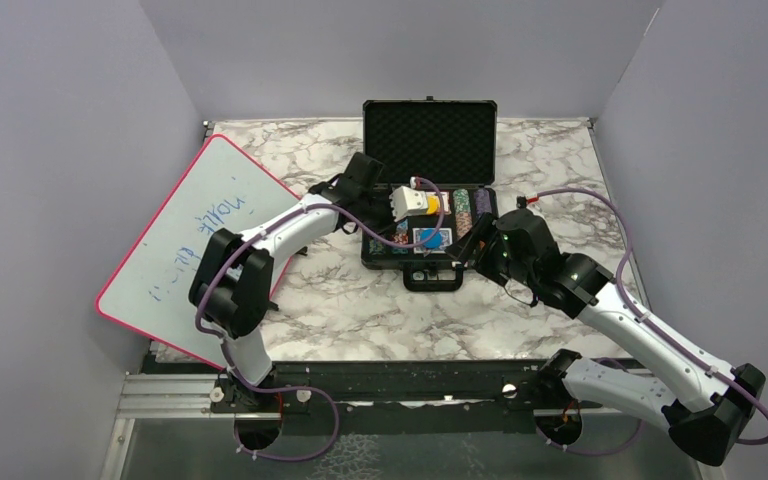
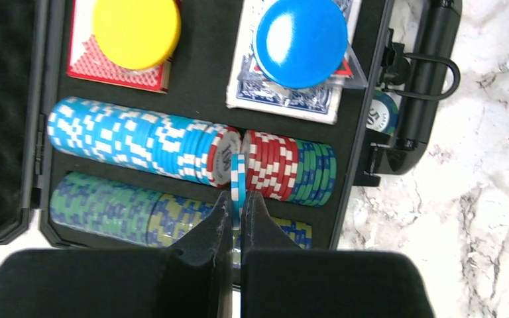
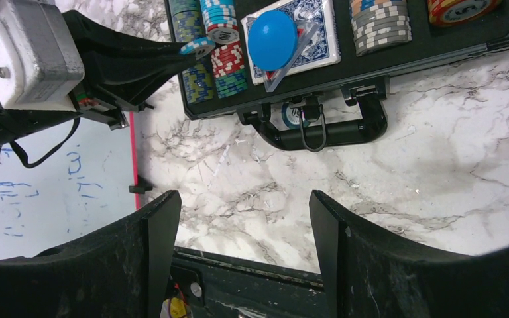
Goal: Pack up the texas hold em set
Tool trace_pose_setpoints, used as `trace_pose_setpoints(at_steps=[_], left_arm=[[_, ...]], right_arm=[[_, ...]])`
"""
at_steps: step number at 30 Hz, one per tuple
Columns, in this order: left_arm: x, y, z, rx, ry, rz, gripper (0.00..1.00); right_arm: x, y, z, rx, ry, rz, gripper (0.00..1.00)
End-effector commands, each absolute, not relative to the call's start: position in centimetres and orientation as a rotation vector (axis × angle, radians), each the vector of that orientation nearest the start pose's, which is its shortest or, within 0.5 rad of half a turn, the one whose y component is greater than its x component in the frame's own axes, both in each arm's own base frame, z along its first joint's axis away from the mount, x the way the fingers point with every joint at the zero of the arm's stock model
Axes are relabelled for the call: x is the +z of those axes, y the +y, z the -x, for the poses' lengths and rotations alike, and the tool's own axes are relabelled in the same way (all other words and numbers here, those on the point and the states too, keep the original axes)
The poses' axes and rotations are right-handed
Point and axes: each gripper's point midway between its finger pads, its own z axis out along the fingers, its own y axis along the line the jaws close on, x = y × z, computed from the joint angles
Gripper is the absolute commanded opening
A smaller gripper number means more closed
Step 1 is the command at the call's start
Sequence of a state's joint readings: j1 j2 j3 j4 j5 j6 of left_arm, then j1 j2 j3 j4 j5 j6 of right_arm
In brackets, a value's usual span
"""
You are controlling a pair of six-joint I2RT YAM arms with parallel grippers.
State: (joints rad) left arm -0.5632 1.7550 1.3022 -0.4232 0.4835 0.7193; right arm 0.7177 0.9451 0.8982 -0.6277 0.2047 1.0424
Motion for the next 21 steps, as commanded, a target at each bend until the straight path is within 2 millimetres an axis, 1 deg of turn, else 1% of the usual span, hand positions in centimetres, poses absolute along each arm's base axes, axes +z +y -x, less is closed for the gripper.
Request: trace_pose_setpoints(at_steps=[1,6,9,16,18,21], left_arm=[[10.8,-29.0,-33.2,-0.604,1.796,-1.634,0.00],[10.7,-29.0,-33.2,-0.612,1.805,-1.635,0.00],[12.3,-29.5,-34.4,-0.576,1.772,-1.616,0.00],[15.7,-29.6,-36.6,-0.471,1.705,-1.566,0.00],[15.8,-29.5,-37.2,-0.434,1.695,-1.555,0.00],[14.8,-29.4,-37.7,-0.406,1.712,-1.564,0.00]], right_arm=[[20.0,18.7,-22.5,0.681,2.268,-0.526,0.74],[19.9,18.6,-22.4,0.675,2.267,-0.530,0.74],[20.0,18.7,-22.5,0.679,2.267,-0.529,0.74],[20.1,18.8,-22.6,0.683,2.263,-0.529,0.74],[20.1,18.8,-22.6,0.682,2.262,-0.527,0.74],[20.0,18.8,-22.6,0.677,2.262,-0.531,0.74]])
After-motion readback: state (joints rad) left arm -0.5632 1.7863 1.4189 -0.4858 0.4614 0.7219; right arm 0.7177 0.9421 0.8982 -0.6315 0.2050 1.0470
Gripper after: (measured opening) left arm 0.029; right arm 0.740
